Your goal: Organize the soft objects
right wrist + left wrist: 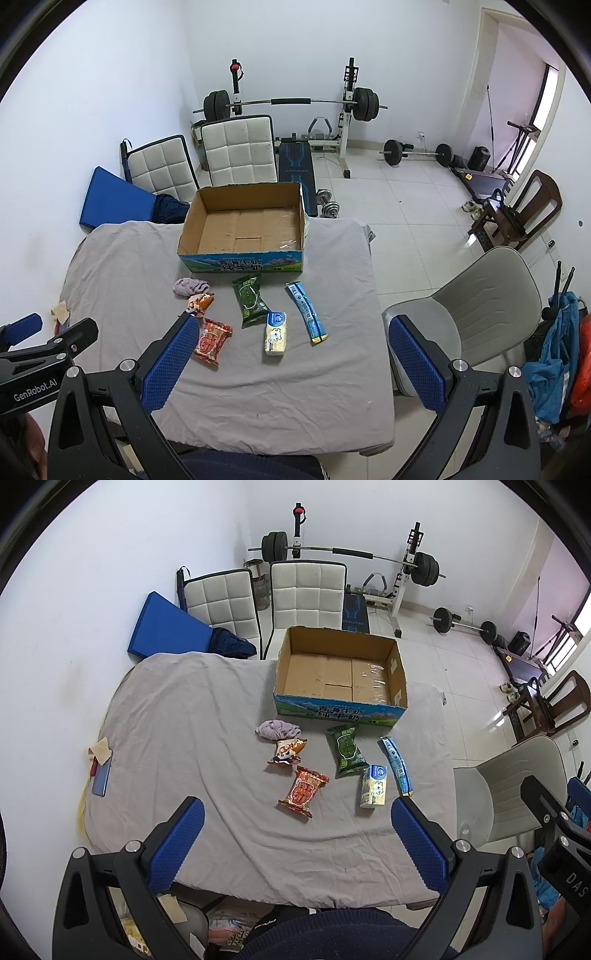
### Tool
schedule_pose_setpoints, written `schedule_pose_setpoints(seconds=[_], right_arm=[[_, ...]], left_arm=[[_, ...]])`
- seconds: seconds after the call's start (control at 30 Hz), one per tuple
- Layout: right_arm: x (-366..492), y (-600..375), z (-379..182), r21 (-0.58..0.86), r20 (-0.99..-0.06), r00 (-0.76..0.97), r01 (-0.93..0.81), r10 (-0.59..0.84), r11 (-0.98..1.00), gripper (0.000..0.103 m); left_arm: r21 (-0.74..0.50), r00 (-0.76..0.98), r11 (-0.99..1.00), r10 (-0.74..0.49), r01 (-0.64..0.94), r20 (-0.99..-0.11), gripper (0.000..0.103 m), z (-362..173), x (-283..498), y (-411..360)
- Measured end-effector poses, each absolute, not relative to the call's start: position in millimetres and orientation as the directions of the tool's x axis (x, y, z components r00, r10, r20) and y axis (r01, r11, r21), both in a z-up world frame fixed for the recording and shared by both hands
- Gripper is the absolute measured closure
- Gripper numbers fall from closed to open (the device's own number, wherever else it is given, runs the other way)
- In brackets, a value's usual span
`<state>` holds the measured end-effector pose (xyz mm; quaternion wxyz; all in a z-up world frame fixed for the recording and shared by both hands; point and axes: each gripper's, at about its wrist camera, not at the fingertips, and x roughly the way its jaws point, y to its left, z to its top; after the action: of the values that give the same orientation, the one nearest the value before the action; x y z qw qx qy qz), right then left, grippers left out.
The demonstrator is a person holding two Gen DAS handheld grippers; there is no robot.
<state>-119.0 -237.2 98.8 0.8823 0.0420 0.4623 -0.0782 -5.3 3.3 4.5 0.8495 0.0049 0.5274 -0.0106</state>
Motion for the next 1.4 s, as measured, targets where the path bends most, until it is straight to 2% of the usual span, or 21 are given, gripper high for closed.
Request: schedule_pose_setpoints(seconds=[1.4], right_arm=[[-98, -244, 86, 0.011, -0.826, 0.558, 0.165, -0.084, 0.986, 0.000]], left_arm=[[0.009, 0.460, 1.000, 0.004, 0.008, -0.888, 0.000, -6, 5, 3]])
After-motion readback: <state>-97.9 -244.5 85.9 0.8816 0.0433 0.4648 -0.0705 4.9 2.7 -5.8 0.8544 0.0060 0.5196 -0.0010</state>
